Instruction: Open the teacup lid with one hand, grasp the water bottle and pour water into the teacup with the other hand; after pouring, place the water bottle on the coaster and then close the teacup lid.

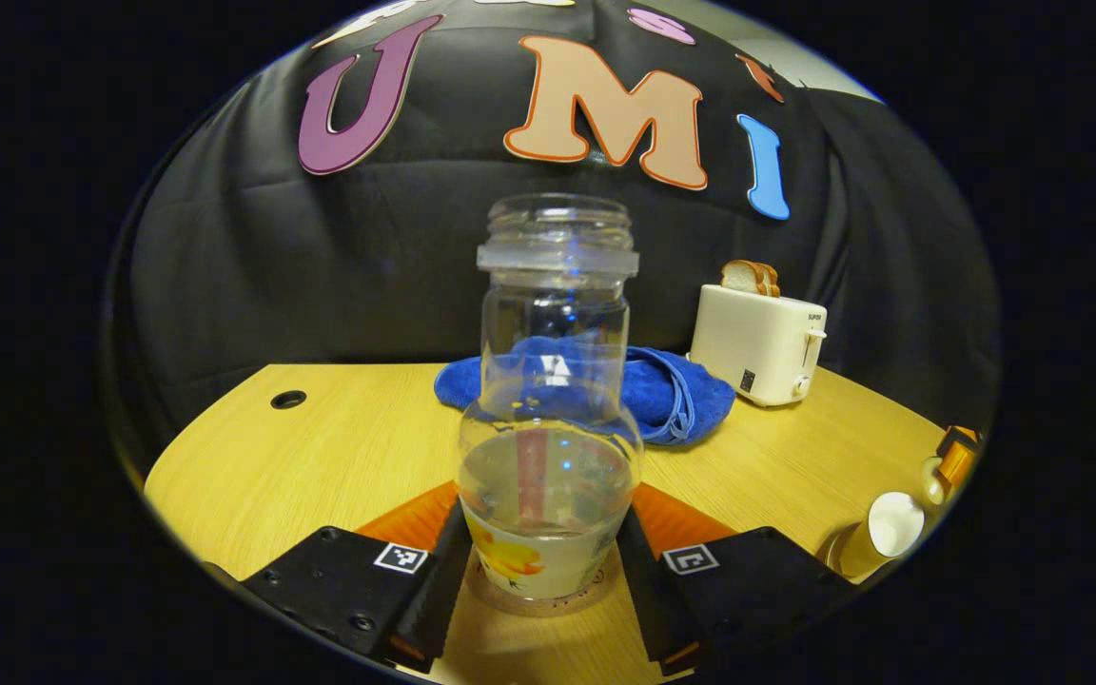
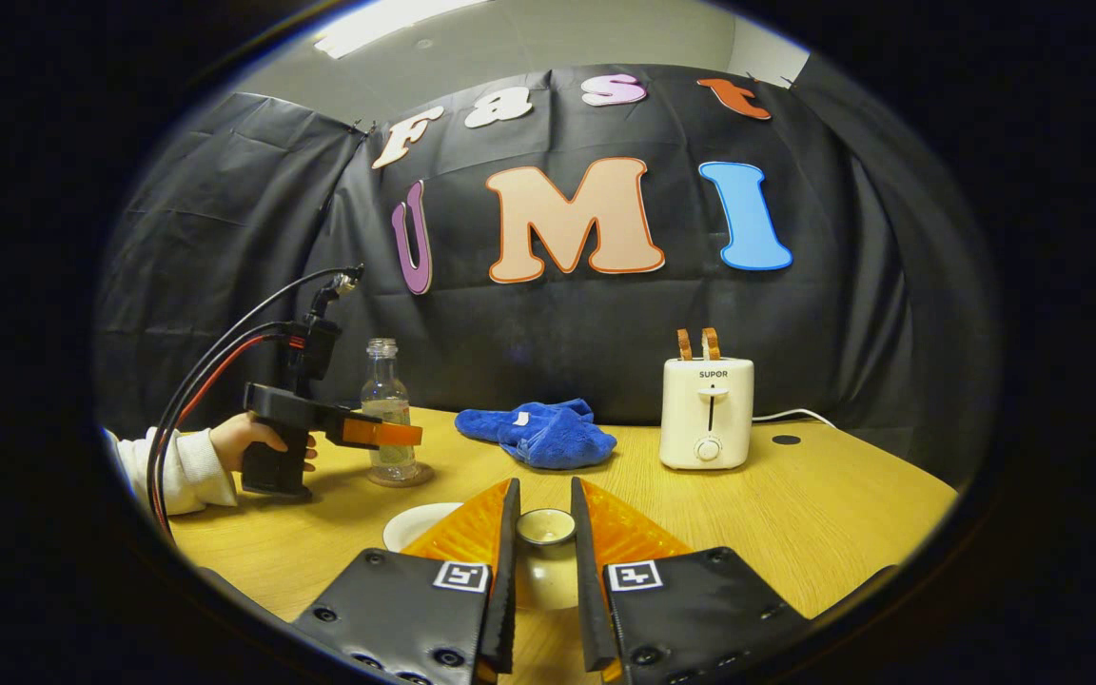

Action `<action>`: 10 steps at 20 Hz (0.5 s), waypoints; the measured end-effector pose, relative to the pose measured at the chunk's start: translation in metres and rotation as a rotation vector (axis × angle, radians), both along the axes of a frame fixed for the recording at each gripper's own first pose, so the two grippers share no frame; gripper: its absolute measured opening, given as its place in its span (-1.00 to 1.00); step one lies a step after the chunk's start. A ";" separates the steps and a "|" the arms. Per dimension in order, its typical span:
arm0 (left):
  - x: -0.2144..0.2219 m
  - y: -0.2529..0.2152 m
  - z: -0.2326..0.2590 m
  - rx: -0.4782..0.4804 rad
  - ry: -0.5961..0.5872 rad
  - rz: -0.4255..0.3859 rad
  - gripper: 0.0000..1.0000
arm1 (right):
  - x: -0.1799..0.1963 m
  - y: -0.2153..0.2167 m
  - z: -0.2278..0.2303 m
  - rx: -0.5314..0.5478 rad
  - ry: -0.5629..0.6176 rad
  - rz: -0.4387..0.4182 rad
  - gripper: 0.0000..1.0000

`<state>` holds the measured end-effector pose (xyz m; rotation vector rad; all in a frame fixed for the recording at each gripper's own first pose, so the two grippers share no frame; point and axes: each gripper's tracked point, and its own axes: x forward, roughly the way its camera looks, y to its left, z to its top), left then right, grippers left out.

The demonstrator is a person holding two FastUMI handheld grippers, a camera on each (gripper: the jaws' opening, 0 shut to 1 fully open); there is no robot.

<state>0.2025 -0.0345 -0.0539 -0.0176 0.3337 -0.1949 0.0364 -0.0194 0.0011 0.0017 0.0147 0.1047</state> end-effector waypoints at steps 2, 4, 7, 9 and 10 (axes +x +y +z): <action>0.001 0.002 0.001 0.013 -0.008 0.007 0.75 | 0.000 0.001 0.000 0.001 0.000 0.012 -0.37; -0.004 0.003 0.010 0.011 -0.052 0.006 0.94 | 0.000 0.006 0.000 0.001 0.001 0.036 -0.39; -0.015 0.007 0.014 0.036 -0.094 0.027 0.94 | 0.000 0.018 -0.001 0.005 0.004 0.096 -0.39; -0.027 0.010 0.027 0.060 -0.175 0.054 0.93 | 0.001 0.032 -0.002 0.008 0.008 0.163 -0.39; -0.033 0.012 0.029 0.060 -0.193 0.067 0.93 | 0.003 0.036 -0.003 0.008 0.010 0.185 -0.39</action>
